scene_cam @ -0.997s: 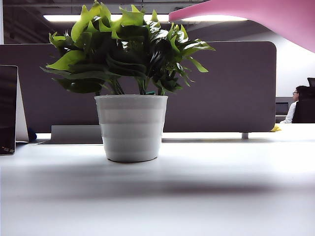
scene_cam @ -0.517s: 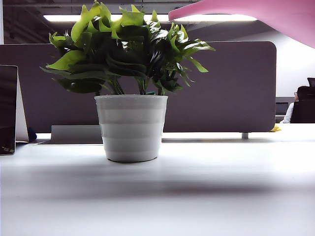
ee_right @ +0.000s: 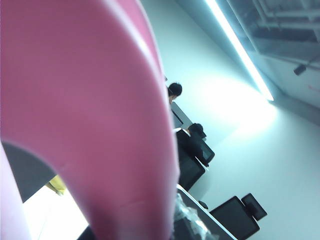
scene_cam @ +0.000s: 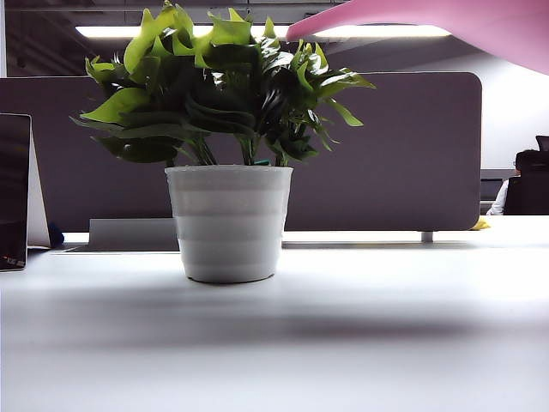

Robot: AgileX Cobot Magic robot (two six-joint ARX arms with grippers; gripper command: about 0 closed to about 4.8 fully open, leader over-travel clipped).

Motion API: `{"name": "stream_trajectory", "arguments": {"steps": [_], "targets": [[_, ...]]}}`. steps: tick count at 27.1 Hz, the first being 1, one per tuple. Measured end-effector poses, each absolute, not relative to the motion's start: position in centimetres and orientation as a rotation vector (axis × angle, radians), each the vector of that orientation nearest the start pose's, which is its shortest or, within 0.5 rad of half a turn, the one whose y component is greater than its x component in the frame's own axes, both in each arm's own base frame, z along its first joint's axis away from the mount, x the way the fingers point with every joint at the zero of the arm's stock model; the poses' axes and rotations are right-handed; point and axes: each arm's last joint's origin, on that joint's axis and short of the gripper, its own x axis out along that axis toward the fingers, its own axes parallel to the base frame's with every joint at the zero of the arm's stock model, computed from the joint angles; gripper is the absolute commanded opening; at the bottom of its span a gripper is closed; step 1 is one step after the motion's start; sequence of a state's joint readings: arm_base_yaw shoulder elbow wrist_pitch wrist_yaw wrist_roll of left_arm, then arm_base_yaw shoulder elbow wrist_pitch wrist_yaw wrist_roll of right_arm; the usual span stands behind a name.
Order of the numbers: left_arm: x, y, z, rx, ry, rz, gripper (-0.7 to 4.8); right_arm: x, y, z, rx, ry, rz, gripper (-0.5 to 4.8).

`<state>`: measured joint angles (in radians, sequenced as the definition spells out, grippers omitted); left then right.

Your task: Pick up the watering can from the table, water the potted plant, and put the can back.

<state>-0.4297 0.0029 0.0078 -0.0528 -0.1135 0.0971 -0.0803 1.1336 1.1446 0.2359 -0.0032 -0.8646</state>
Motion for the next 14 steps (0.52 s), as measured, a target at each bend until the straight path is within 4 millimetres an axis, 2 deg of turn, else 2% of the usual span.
{"name": "stream_trajectory", "arguments": {"steps": [14], "targets": [[8.97,-3.74,16.09,0.109,0.031,-0.318,-0.05,25.14,-1.33,42.62,-0.93,-0.189,-0.16,-0.06]]}}
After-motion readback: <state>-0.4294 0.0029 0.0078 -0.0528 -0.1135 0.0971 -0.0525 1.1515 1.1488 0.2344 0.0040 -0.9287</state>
